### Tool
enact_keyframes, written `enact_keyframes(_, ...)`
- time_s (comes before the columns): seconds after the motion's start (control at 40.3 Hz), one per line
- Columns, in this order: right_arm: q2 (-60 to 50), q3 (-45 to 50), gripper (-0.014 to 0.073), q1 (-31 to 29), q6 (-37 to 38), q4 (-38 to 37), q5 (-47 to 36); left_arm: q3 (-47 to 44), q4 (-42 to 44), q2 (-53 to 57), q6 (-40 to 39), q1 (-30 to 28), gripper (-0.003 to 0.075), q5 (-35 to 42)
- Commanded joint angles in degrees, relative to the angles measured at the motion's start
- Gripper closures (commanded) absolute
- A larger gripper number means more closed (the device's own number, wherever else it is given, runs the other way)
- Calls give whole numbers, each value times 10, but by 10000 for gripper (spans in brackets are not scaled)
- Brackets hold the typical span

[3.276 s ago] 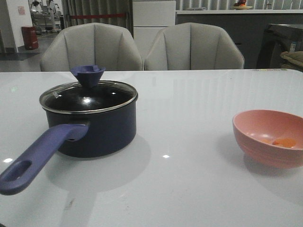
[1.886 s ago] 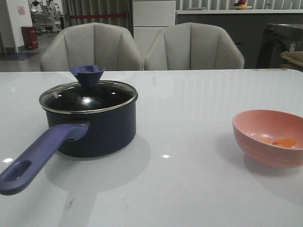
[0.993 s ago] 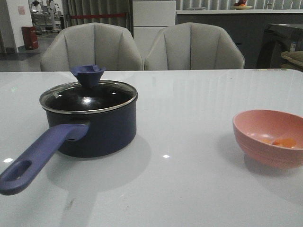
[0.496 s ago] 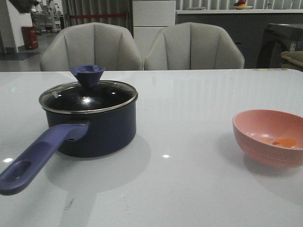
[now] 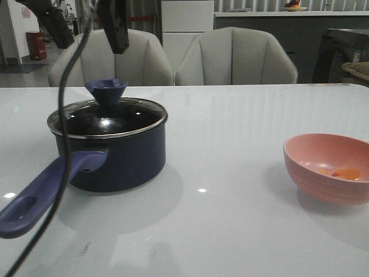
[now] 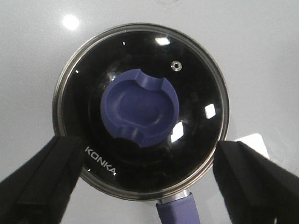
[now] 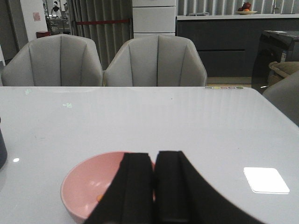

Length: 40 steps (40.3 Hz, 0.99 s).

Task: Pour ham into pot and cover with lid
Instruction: 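Lower the left gripper onto the purple lid knob and grasp it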

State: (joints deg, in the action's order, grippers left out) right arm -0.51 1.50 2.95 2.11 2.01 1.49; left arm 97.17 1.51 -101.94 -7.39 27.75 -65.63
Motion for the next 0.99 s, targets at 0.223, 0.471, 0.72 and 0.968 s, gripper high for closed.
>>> enact_keyframes(0.223,-11,6,435,-2,-1,-6,-44,108,24,-73,3,3,108,-64)
enact_keyframes(0.471,-11,6,435,-2,-1,-6,-44,116,16,-101,2,-20,107,-73)
enact_keyframes(0.72,-11,6,435,-2,-1,-6,-44,116,-15,-109,22,-31,108,-75)
enact_keyframes(0.968,-11,6,435,-2,-1,-6,-44,116,-15,-112,22,-31,108,-66)
